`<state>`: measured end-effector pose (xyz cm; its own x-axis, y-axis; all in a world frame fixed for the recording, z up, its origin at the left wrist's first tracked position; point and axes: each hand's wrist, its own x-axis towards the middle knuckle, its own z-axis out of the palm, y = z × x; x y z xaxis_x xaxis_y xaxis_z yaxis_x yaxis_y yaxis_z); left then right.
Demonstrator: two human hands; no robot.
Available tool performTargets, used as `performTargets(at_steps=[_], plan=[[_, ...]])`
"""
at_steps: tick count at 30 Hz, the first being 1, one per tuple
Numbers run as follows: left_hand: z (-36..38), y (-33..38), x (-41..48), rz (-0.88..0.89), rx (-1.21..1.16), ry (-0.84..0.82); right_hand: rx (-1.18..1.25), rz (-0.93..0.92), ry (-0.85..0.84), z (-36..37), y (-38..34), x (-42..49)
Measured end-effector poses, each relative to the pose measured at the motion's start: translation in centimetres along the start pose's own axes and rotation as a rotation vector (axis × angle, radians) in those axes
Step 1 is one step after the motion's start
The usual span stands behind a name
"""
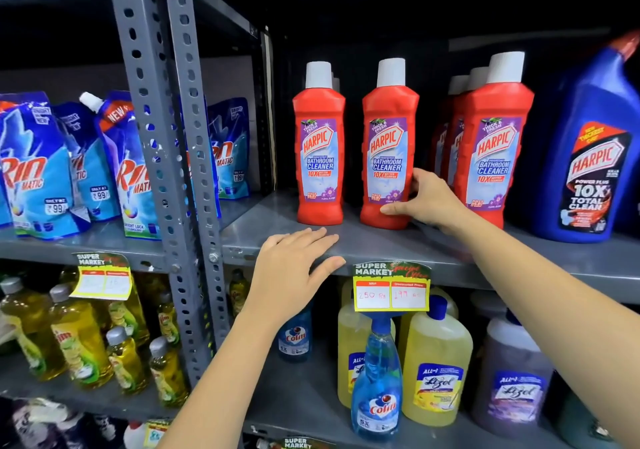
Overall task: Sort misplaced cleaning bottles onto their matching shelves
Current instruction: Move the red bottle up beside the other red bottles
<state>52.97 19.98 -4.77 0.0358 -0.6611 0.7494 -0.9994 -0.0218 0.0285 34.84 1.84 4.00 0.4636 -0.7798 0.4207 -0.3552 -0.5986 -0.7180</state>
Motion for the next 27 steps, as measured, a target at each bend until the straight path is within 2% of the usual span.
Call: performTargets(at_steps=[4, 11, 17, 27], plan=[[0.0, 0.0, 0.0, -0.002, -0.002, -0.001, 0.176, 0.032, -0.067, 0.4, 0.5, -0.6], [0.2, -0.1, -0.1, 0.002, -0.008, 0.023, 0.14, 0.025, -0.039, 0.5, 1.2, -0.4], [0.3, 0.0, -0.1, -0.01, -0.011, 0.017, 0.251, 0.076, -0.131, 0.3, 0.9, 0.0], [0.0, 0.2, -0.1, -0.019, -0.014, 0.0, 0.305, 0.122, -0.239, -0.1, 1.4, 0.7]])
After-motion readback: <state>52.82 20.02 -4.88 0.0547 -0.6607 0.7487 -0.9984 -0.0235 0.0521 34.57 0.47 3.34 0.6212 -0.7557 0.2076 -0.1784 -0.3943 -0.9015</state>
